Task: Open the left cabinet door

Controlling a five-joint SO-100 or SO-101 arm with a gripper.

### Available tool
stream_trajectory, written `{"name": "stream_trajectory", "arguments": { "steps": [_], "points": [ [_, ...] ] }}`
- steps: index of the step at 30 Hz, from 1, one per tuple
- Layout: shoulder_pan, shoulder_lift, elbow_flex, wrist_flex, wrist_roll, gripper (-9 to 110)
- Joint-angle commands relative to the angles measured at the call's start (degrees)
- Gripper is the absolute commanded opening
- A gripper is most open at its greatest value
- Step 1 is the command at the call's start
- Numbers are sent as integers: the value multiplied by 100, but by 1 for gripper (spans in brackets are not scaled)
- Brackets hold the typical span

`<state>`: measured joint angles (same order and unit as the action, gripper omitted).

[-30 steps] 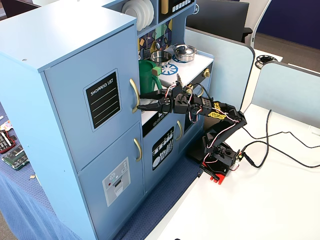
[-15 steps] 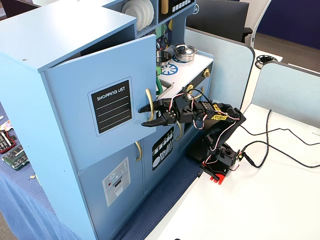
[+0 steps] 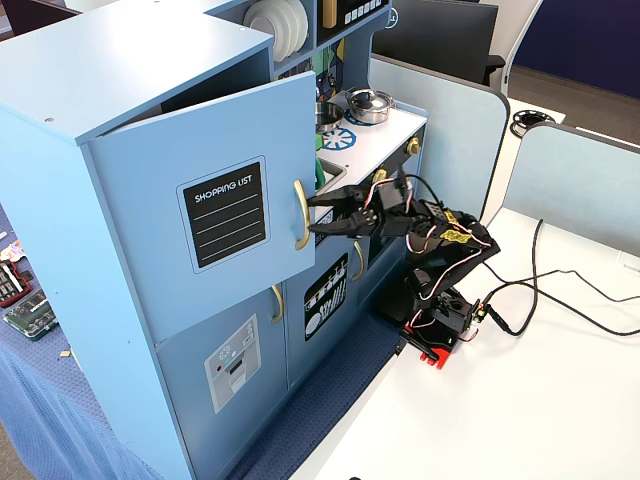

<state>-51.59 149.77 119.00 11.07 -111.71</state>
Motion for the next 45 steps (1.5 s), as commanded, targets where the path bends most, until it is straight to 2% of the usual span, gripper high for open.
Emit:
{"name": "stream_trajectory", "arguments": {
  "steps": [1,8,12,16,26,36,42,45],
  "points": [
    [360,791,202,325,123,14],
    [1283,1380,369,791,870,15],
    [1951,1072,141,1020,1354,16],
    [2145,633,-26,1072,1345,15],
    [1274,-352,-431,642,729,12],
    [-53,-325,-308,422,255,11],
    [-932,-413,-211,-158,-193,10],
    [-1090,-448,-220,-211,-352,9]
  ]
}}
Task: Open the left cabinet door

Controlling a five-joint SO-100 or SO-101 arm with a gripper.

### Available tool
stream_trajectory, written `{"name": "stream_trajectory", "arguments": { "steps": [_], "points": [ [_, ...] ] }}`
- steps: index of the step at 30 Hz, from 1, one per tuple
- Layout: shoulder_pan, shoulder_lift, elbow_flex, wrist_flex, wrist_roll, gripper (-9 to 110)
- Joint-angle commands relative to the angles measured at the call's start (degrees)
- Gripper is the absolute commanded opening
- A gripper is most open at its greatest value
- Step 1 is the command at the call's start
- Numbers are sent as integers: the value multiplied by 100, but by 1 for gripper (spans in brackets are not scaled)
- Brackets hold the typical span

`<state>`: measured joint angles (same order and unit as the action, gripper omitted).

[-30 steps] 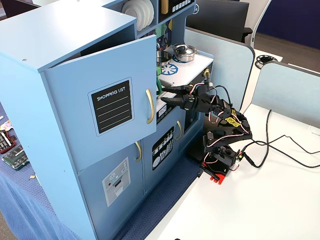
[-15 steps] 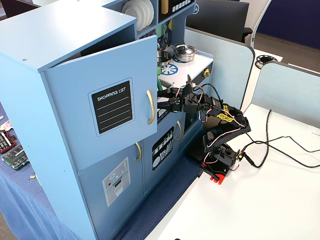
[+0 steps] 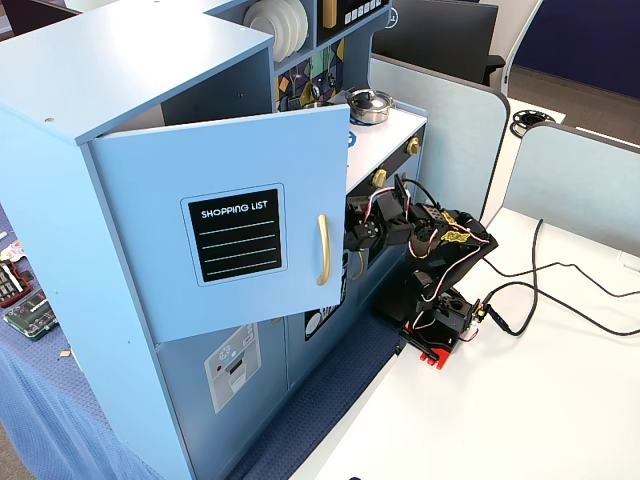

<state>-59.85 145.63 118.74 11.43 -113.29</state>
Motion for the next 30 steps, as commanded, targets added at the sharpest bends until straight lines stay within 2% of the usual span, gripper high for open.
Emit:
{"name": "stream_trajectory", "arguments": {
  "steps": [1,6,12,21,30],
  "points": [
    [-237,-35,-185,-246,-158,9],
    [747,18,-132,-149,352,9],
    [2610,272,88,949,1433,13],
    [4693,835,949,3190,2065,4],
    [5766,1661,2303,5484,2892,1]
  ]
}}
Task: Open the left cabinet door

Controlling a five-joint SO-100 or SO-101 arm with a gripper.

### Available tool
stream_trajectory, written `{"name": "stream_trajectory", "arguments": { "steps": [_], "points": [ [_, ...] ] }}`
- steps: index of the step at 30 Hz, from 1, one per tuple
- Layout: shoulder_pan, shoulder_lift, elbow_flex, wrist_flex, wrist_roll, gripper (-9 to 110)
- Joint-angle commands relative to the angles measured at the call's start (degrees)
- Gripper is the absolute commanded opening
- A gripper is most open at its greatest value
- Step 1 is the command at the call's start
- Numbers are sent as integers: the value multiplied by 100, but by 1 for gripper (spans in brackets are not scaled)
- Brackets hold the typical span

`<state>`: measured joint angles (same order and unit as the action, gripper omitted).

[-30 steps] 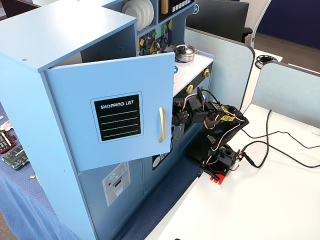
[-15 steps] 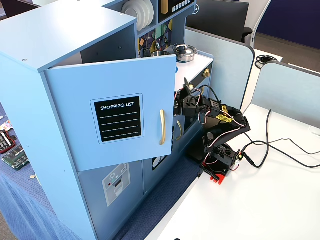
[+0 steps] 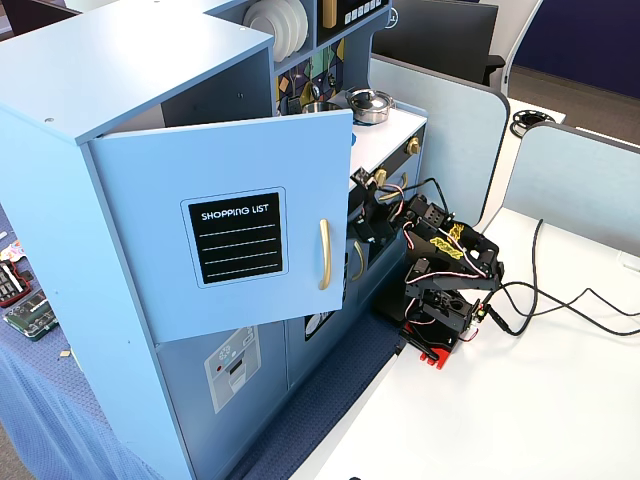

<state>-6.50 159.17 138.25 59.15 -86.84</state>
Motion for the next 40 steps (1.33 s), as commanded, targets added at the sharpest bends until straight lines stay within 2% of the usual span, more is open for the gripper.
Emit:
{"name": "stream_trajectory", "arguments": {
  "steps": [1,4,16,26,34,36,40],
  "points": [
    [466,431,519,914,396,0],
    [492,835,1125,1274,773,0],
    [747,2250,2971,2057,1028,0],
    [738,2294,3340,1529,1063,0],
    [861,2294,3340,114,765,0],
    [817,2294,3340,334,809,0],
    [765,2294,3340,1529,650,0]
  ]
}}
